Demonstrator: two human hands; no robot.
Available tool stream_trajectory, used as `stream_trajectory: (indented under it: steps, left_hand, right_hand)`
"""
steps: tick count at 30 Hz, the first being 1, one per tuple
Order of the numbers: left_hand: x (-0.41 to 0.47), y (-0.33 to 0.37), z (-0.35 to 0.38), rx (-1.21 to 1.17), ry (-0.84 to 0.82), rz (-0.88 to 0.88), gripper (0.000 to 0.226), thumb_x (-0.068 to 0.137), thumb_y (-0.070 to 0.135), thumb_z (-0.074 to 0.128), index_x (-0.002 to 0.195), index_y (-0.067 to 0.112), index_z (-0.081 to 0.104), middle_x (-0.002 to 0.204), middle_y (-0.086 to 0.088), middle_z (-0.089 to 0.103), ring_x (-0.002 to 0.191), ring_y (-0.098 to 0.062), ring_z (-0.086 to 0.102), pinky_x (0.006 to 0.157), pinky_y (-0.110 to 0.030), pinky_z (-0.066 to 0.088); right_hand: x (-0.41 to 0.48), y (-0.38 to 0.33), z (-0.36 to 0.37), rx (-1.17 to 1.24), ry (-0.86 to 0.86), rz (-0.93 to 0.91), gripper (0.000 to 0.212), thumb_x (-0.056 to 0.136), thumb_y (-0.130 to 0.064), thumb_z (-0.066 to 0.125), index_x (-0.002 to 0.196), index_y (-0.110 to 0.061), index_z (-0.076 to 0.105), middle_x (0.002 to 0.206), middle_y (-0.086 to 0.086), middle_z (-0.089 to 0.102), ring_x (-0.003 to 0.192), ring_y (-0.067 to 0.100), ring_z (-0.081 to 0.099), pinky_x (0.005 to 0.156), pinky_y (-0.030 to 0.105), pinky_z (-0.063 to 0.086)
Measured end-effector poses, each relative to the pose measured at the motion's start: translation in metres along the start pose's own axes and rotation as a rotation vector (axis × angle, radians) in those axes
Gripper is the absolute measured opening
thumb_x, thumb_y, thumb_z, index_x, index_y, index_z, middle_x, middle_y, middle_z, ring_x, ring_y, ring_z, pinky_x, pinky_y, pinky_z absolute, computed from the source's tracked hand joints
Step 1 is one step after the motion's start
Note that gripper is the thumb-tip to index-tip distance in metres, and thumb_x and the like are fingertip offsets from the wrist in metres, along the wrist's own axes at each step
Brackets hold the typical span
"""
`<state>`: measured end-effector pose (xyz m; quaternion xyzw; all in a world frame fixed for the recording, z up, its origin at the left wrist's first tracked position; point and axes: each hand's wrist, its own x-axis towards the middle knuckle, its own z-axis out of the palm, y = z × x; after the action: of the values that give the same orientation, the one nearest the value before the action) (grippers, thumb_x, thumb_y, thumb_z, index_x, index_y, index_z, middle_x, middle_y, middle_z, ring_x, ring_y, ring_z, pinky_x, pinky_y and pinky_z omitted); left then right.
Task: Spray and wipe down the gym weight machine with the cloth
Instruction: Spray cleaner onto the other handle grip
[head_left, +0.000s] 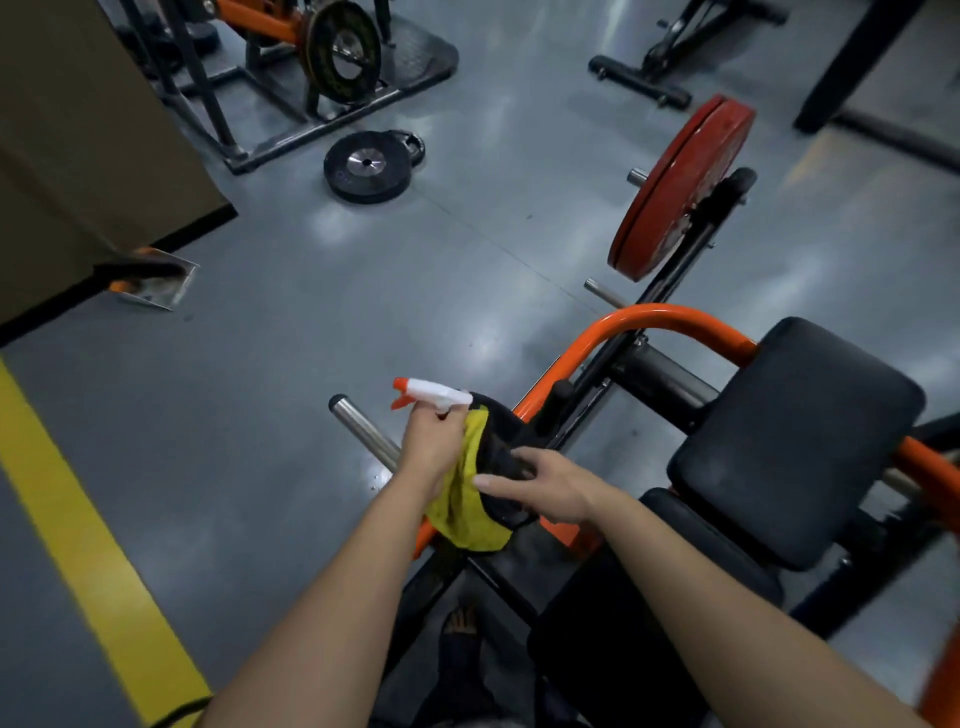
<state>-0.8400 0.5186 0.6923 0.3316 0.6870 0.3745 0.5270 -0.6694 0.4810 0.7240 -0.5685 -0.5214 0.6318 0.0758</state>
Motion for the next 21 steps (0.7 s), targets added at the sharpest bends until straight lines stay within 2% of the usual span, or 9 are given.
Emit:
stream_trajectory:
  steps: [2,4,6,8,12,14,16,18,21]
  left_hand:
    - [0.006,0.014,0.010,-0.107,-0.029,-0.003,0.028,0.098,0.042,0.065,0.083,0.018,0.060,0.071,0.005,0.068,0.075,-0.017,0.067,0.076,-0.037,0.057]
    - [0.012,0.027,0.018,-0.231,-0.045,-0.039,0.030,0.099,0.038,0.066,0.079,0.018,0.056,0.064,0.003,0.061,0.068,-0.019,0.062,0.072,-0.041,0.056]
    - [0.016,0.036,0.023,-0.306,-0.049,-0.082,0.023,0.097,0.039,0.068,0.090,0.018,0.062,0.075,-0.003,0.068,0.078,-0.024,0.069,0.079,-0.044,0.060]
    - [0.019,0.040,0.027,-0.308,-0.056,-0.098,0.022,0.096,0.042,0.069,0.101,0.022,0.063,0.088,-0.007,0.073,0.086,-0.025,0.073,0.082,-0.045,0.062]
    - [0.027,0.038,0.031,-0.198,-0.027,-0.058,0.057,0.077,0.069,0.069,0.116,0.027,0.064,0.109,-0.006,0.075,0.099,-0.026,0.073,0.093,-0.051,0.059]
    - [0.025,0.040,0.030,-0.120,0.003,-0.015,0.042,0.088,0.063,0.065,0.108,0.027,0.063,0.105,-0.005,0.073,0.100,-0.024,0.071,0.094,-0.046,0.058]
    - [0.022,0.038,0.029,-0.061,0.023,0.006,0.025,0.098,0.050,0.061,0.097,0.025,0.060,0.097,-0.004,0.070,0.096,-0.023,0.069,0.091,-0.043,0.057]
    - [0.018,0.034,0.029,-0.083,0.035,-0.007,0.021,0.099,0.047,0.061,0.101,0.027,0.058,0.094,0.003,0.067,0.093,-0.020,0.067,0.090,-0.038,0.055]
    - [0.009,0.039,0.031,-0.118,0.031,-0.032,0.030,0.098,0.048,0.063,0.116,0.024,0.058,0.096,0.006,0.067,0.090,-0.013,0.066,0.082,-0.032,0.052]
  right_hand:
    - [0.002,-0.006,-0.002,0.070,0.108,-0.057,0.024,0.089,-0.044,0.078,0.088,-0.022,0.068,0.066,-0.019,0.067,0.061,-0.007,0.062,0.055,0.010,0.046]
    - [0.005,-0.014,-0.008,0.044,0.164,-0.072,0.034,0.092,-0.050,0.071,0.078,-0.020,0.064,0.058,-0.017,0.061,0.056,-0.001,0.058,0.053,0.014,0.044]
    - [0.006,-0.020,-0.018,-0.127,0.223,-0.065,0.047,0.097,-0.056,0.061,0.069,-0.019,0.052,0.051,-0.012,0.049,0.048,0.004,0.047,0.050,0.018,0.037]
    - [0.008,-0.018,-0.030,-0.278,0.297,-0.078,0.049,0.100,-0.057,0.054,0.071,-0.018,0.050,0.059,-0.009,0.049,0.055,0.009,0.049,0.054,0.024,0.037]
    - [0.001,-0.009,-0.046,-0.327,0.393,-0.086,0.047,0.105,-0.047,0.050,0.072,-0.013,0.049,0.064,0.000,0.048,0.059,0.016,0.046,0.054,0.027,0.032]
    - [-0.006,-0.005,-0.053,-0.261,0.465,-0.081,0.047,0.106,-0.043,0.051,0.079,-0.005,0.059,0.070,0.005,0.057,0.066,0.020,0.054,0.057,0.030,0.036]
    - [-0.013,-0.004,-0.061,-0.059,0.582,-0.073,0.047,0.105,-0.044,0.051,0.095,-0.003,0.071,0.088,0.009,0.072,0.084,0.022,0.066,0.073,0.032,0.048]
    - [-0.020,-0.002,-0.068,0.164,0.661,-0.059,0.051,0.104,-0.050,0.051,0.100,-0.004,0.073,0.099,0.011,0.076,0.096,0.023,0.070,0.089,0.040,0.053]
    - [-0.027,-0.007,-0.077,0.342,0.738,-0.058,0.070,0.097,-0.063,0.053,0.093,0.006,0.066,0.093,0.021,0.072,0.091,0.032,0.071,0.089,0.045,0.055]
